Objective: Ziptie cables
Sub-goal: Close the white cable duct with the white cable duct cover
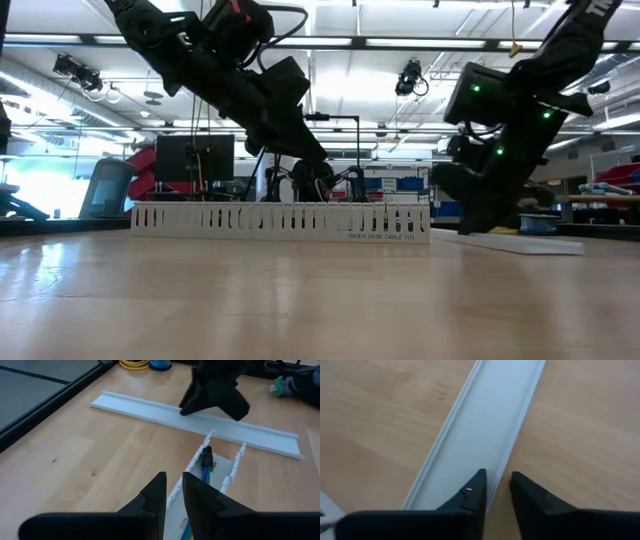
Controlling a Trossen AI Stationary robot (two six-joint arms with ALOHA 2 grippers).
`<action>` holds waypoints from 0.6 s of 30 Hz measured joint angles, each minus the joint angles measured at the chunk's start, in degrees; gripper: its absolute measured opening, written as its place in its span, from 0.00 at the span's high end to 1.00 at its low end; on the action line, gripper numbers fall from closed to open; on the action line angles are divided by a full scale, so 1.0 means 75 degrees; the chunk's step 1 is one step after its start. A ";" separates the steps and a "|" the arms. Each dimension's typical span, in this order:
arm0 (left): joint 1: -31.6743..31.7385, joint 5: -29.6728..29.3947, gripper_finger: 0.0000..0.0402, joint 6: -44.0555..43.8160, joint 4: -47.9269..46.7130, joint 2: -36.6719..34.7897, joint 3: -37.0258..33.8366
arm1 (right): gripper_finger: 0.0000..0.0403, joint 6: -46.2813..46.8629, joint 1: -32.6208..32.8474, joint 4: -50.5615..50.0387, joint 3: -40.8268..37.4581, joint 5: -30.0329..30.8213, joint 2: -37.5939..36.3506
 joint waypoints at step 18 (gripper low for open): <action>0.0000 -0.0093 0.82 0.0464 -0.0055 0.0000 0.0000 | 1.00 -0.0974 0.0269 -0.0558 0.0252 0.0130 -0.0863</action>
